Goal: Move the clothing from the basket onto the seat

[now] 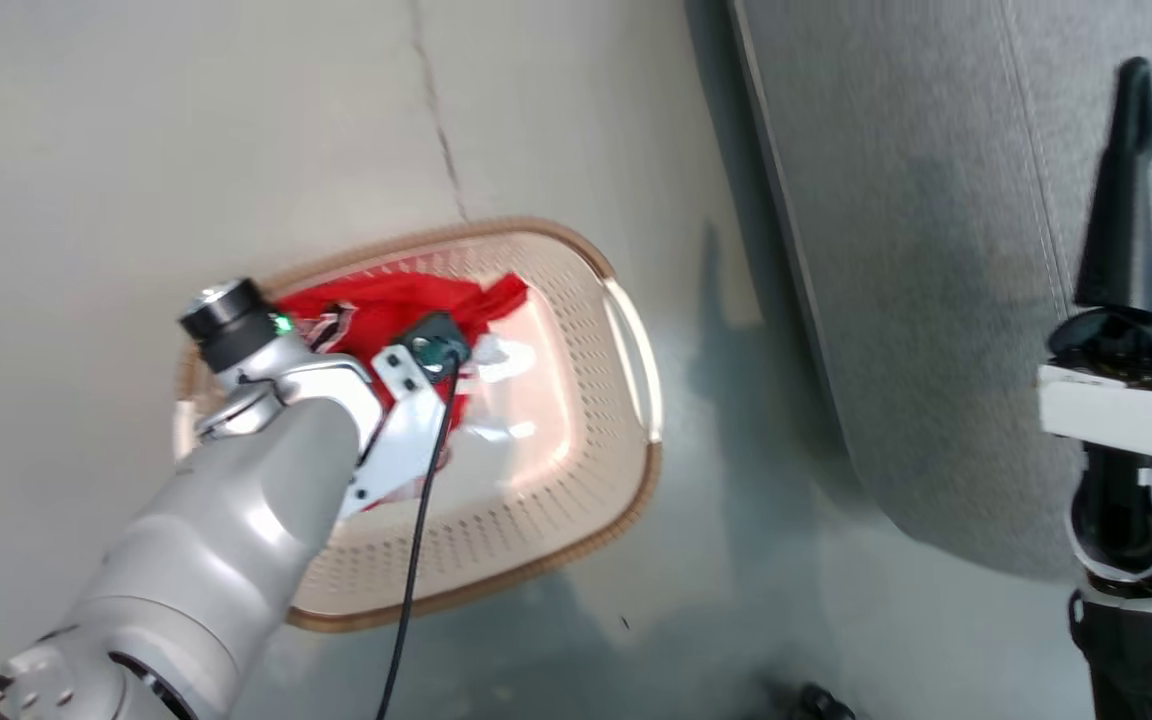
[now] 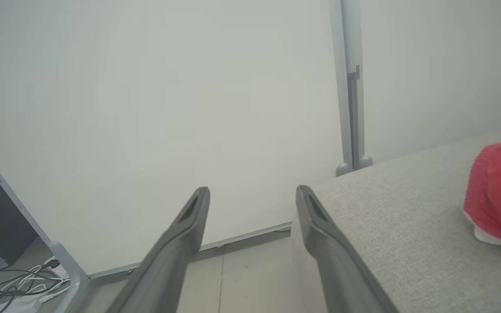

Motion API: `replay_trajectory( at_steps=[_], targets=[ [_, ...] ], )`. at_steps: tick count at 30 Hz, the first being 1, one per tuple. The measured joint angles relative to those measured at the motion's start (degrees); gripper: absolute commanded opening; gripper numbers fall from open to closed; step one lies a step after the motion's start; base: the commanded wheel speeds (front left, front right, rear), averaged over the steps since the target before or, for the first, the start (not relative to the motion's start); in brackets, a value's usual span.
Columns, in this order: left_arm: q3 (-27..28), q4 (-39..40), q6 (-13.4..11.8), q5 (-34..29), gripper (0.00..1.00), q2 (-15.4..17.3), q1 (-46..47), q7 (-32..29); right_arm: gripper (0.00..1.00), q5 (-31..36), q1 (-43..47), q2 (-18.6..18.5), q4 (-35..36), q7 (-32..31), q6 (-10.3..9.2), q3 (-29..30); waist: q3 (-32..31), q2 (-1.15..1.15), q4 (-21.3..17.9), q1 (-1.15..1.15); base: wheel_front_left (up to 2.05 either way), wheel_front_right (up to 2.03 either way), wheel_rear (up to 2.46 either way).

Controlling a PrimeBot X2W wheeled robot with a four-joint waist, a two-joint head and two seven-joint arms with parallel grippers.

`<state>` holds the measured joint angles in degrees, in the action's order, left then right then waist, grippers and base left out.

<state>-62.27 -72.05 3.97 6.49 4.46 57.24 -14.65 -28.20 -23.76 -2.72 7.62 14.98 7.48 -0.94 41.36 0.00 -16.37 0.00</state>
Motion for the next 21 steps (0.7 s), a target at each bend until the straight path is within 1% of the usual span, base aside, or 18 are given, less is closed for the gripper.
replay_trajectory(
  at_steps=[4,10,11,15,18,21],
  targets=[
    [1.4,1.5,-1.7,2.2,0.00,-1.1,-1.8,6.9,1.00,1.7,1.6,0.0,-0.9,0.0,0.00,2.4,-4.4,0.00,2.5,0.00,0.00,0.00,0.00],
    [4.1,2.1,-2.2,7.1,0.00,-1.5,-6.5,14.2,1.00,3.9,4.4,0.0,-3.0,0.0,0.00,3.4,-12.1,0.00,6.4,0.00,0.00,0.00,0.00],
    [4.5,2.6,-2.6,7.9,0.00,-1.5,-7.3,15.5,1.00,4.0,5.0,0.0,-3.5,0.0,0.00,3.4,-13.5,0.00,7.0,0.00,0.00,0.00,0.00],
    [5.8,6.0,-3.9,11.5,0.00,-1.6,-10.1,20.6,1.00,5.1,7.1,0.1,-5.8,0.0,0.00,2.6,-18.8,0.00,9.4,0.00,0.00,0.00,0.00],
    [8.0,9.1,-4.7,15.7,0.00,-1.6,-12.3,25.4,1.00,5.6,8.6,0.0,-6.7,0.0,0.00,2.8,-22.6,0.00,11.2,0.00,0.00,0.00,0.00],
    [10.0,13.3,-6.1,19.7,0.00,-1.5,-13.6,28.5,1.00,6.4,10.3,0.0,-8.0,0.0,0.00,3.2,-26.2,0.00,12.8,0.00,0.00,0.00,0.00]
  ],
)
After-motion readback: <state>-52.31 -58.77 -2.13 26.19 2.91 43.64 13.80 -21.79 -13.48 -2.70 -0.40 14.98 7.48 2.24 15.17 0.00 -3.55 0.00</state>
